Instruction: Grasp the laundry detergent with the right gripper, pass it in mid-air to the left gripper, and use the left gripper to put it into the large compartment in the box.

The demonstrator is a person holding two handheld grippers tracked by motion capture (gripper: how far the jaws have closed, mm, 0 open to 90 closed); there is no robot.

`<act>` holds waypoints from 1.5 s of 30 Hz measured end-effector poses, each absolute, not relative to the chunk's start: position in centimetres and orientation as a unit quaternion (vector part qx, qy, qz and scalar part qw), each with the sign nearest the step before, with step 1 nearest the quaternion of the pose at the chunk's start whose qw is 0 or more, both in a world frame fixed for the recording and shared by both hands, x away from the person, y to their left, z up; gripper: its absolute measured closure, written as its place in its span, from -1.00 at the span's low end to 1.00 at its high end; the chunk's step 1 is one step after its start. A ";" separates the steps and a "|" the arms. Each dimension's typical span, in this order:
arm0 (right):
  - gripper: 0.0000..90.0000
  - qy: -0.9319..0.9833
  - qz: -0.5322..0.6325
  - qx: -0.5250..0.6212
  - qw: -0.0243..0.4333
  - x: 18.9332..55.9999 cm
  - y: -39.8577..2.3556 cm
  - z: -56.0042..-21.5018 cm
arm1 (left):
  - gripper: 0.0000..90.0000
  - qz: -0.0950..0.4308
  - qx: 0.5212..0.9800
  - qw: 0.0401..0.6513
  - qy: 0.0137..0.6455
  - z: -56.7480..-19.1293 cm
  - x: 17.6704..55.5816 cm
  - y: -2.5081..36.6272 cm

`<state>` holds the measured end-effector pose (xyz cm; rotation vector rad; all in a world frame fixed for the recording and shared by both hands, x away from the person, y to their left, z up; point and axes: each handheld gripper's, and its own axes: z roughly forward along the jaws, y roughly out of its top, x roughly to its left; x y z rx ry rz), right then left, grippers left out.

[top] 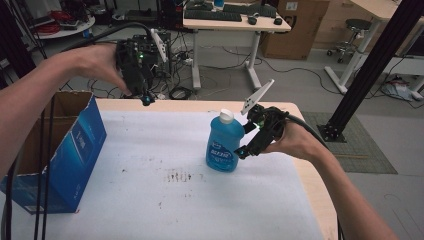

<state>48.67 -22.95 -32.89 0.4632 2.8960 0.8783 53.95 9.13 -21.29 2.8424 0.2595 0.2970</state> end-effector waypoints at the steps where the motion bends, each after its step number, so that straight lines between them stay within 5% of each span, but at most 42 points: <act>1: -0.73 0.944 0.290 0.153 0.042 48.6 -22.9 -33.0 | -0.79 0.102 0.981 0.138 0.092 -21.4 53.9 9.2; 45: -0.72 0.890 0.410 0.185 0.068 48.3 -21.7 -37.0 | -0.79 0.105 0.979 0.144 0.099 -22.0 54.1 10.2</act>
